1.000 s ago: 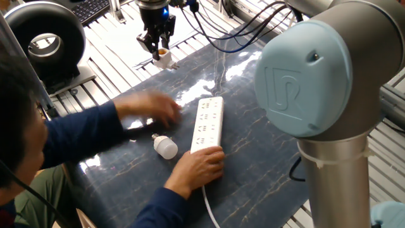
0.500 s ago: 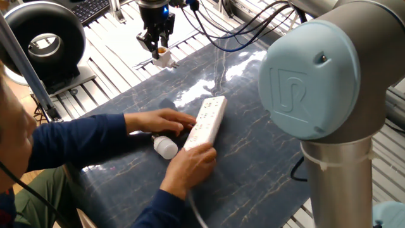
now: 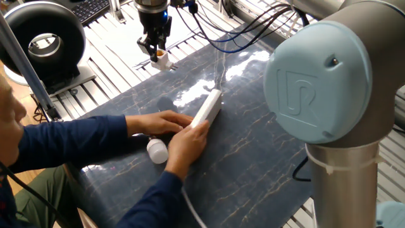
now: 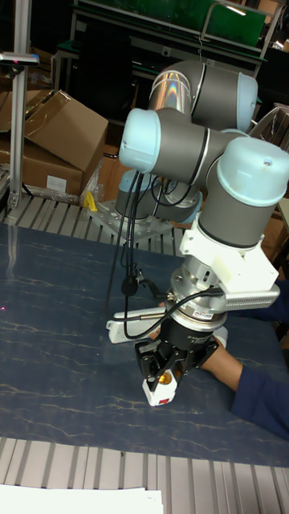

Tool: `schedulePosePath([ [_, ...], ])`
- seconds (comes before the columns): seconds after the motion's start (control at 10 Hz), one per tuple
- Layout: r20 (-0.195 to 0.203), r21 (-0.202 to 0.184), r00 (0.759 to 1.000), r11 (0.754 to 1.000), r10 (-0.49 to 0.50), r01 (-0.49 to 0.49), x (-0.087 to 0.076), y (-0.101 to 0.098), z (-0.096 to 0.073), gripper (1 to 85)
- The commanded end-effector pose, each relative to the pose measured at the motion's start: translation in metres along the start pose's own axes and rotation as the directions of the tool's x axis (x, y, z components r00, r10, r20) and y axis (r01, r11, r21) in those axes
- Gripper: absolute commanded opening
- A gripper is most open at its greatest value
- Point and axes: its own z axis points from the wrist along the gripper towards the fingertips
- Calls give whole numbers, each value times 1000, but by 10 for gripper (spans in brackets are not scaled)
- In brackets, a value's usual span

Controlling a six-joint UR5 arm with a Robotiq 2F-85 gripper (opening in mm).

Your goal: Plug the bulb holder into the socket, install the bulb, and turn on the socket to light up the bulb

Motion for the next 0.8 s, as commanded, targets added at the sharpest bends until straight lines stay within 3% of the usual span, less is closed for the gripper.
schedulePosePath([
  [0.0,17,10,1000,1000,-15,15,7,-3,17,13],
  [0.4,2,32,1000,999,-30,30,36,-12,45,13],
  [0.7,-96,40,995,999,-8,12,73,-14,48,13],
])
